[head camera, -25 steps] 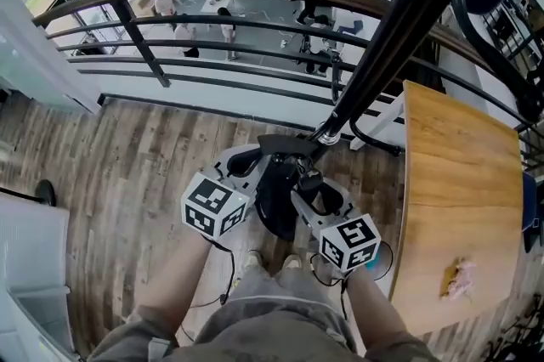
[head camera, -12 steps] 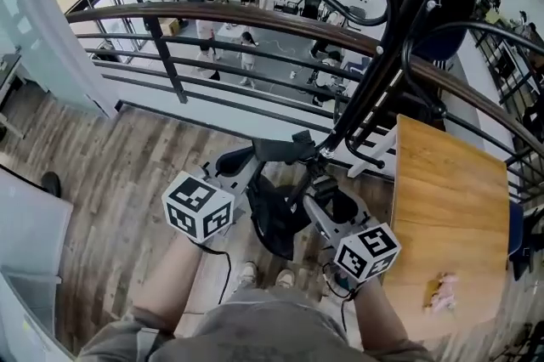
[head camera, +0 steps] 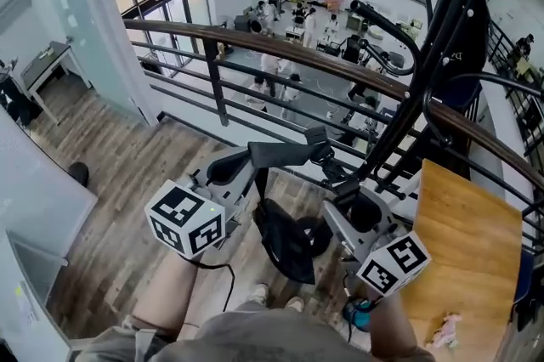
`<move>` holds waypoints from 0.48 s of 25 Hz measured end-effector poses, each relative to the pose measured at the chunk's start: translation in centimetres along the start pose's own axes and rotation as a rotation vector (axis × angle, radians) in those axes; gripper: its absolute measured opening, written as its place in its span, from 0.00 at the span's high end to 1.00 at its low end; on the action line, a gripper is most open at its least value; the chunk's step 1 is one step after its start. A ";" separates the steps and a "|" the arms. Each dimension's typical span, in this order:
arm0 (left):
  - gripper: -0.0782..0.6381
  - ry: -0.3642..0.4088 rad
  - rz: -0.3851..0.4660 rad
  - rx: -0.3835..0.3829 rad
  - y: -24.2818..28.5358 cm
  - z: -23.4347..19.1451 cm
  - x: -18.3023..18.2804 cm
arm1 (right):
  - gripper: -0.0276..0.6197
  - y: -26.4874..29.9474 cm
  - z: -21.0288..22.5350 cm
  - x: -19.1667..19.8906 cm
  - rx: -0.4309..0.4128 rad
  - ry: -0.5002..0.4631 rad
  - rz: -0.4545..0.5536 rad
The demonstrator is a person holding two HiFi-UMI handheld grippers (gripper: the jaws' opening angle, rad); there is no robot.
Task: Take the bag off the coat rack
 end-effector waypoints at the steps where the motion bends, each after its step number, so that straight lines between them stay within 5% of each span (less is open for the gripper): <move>1: 0.86 0.009 0.008 -0.020 -1.0 -0.2 -0.6 | 0.60 0.4 -0.7 -0.6 -0.029 -0.012 0.006; 12: 0.86 0.061 0.037 -0.288 -11.4 -0.6 -4.3 | 0.60 2.7 -7.1 -2.9 -0.339 -0.103 0.004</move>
Point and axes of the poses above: the fingertips, and each gripper's own axes: y forward along the fingers, z to its right, x out of its underside, the point moved 3 cm from there along -y, backward along the fingers, and after that the axes turned 4 degrees about y, right-handed, at the moved point
